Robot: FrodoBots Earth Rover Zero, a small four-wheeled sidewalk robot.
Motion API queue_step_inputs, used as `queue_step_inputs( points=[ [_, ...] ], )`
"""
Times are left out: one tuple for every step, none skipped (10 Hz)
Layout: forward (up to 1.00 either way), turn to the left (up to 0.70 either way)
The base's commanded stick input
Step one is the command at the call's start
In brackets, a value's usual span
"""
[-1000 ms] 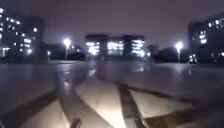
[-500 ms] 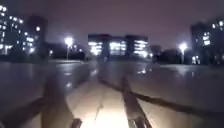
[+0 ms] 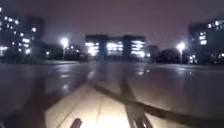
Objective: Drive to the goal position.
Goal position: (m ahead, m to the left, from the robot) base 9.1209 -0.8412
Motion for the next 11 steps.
queue_step_inputs(
  points=[
    [1.00,0.00],
    [1.00,0.00],
    [1.00,0.00],
    [1.00,0.00],
    [1.00,-0.14],
    [1.00,-0.30],
    [1.00,-0.37],
    [1.00,-0.07],
    [1.00,0.00],
    [1.00,-0.19],
    [1.00,-0.40]
  ],
)
